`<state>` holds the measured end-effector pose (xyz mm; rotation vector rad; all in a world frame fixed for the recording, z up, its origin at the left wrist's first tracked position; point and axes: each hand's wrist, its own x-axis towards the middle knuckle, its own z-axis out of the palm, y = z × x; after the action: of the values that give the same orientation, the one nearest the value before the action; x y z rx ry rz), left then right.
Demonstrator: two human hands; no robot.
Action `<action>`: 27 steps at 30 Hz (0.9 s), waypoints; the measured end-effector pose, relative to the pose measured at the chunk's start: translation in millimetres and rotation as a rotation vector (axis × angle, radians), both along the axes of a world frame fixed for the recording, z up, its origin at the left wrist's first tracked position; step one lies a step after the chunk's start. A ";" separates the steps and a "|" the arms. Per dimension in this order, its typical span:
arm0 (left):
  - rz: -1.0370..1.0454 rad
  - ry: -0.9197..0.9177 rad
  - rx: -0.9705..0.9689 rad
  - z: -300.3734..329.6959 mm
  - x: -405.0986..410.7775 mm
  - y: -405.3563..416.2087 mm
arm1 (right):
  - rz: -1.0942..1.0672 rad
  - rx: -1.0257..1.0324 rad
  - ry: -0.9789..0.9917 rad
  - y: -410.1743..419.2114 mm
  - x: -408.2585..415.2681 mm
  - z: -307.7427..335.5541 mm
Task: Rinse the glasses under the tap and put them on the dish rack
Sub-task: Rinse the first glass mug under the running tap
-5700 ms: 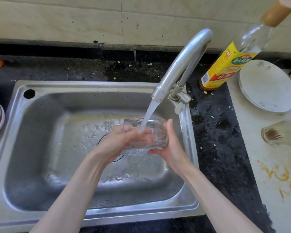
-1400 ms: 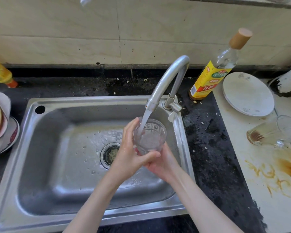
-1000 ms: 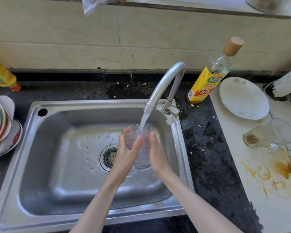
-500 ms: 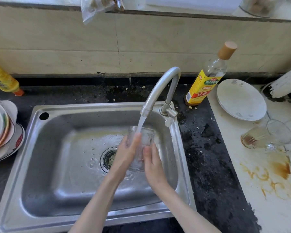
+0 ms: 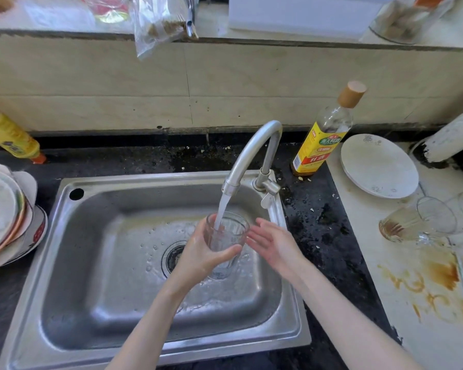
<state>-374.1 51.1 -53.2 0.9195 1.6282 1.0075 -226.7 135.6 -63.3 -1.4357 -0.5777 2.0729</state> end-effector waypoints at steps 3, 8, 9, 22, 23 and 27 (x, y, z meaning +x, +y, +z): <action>0.017 0.035 0.029 4.2 3.8 -0.6 | -0.211 -0.164 0.123 29.4 -6.3 -1.7; 0.015 0.087 0.061 5.7 4.8 1.1 | -0.286 -0.239 0.180 43.9 -7.4 0.4; 0.013 0.092 0.064 6.3 4.7 1.5 | -0.284 -0.252 0.188 44.7 -6.9 0.3; 0.025 0.116 0.080 11.8 0.1 10.0 | -0.215 -0.334 0.258 81.7 15.4 30.2; 0.032 0.125 0.093 13.1 0.2 11.0 | -0.209 -0.342 0.253 85.4 16.7 32.8; 0.047 0.148 0.120 15.7 -2.5 12.8 | -0.252 -0.385 0.306 99.7 22.8 38.6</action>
<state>-376.6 63.9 -37.4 1.0615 1.7335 1.1015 -203.9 235.3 -24.8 -1.2692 0.1264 2.2108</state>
